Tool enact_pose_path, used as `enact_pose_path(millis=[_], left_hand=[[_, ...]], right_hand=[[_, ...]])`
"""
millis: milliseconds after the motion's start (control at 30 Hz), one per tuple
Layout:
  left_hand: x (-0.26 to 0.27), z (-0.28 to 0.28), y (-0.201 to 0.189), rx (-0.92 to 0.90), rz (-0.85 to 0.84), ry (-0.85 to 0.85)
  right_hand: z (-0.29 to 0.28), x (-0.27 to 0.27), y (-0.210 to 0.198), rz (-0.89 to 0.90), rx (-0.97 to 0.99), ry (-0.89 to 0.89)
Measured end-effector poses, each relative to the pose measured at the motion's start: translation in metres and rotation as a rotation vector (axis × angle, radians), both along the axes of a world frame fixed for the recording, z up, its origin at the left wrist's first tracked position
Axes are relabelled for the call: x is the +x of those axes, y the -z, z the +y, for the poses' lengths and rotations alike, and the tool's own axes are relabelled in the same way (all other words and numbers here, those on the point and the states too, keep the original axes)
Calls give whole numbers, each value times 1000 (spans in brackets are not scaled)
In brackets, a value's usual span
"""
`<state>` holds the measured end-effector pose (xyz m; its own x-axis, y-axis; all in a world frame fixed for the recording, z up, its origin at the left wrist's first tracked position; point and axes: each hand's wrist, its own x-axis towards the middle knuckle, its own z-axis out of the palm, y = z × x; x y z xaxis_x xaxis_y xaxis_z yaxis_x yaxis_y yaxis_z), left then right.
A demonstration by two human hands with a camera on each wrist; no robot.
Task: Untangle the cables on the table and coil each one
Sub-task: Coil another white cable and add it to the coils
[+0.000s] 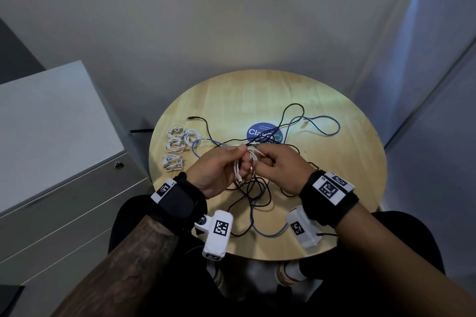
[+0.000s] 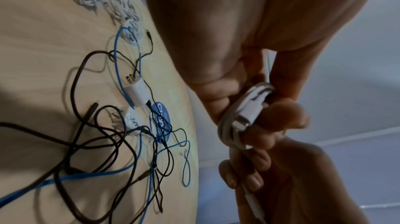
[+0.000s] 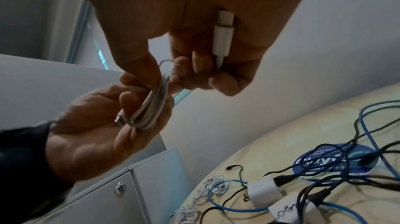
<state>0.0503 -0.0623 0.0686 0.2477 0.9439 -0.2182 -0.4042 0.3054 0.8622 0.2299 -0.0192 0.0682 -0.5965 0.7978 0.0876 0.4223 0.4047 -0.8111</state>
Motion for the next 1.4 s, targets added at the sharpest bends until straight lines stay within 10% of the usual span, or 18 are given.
enact_pose_path(millis=[300, 533, 733, 1000, 1400], left_hand=[[0, 4, -5, 205, 335, -41], [7, 10, -9, 69, 264, -237], [6, 11, -8, 2, 225, -266], [1, 11, -9, -41, 168, -201], [5, 13, -7, -54, 69, -186]], right_hand=[[7, 8, -6, -73, 160, 34], [7, 9, 0, -27, 234, -5], [6, 5, 23, -322, 555, 61], [1, 2, 12, 375, -156, 270], [-4, -15, 15, 685, -621, 226]])
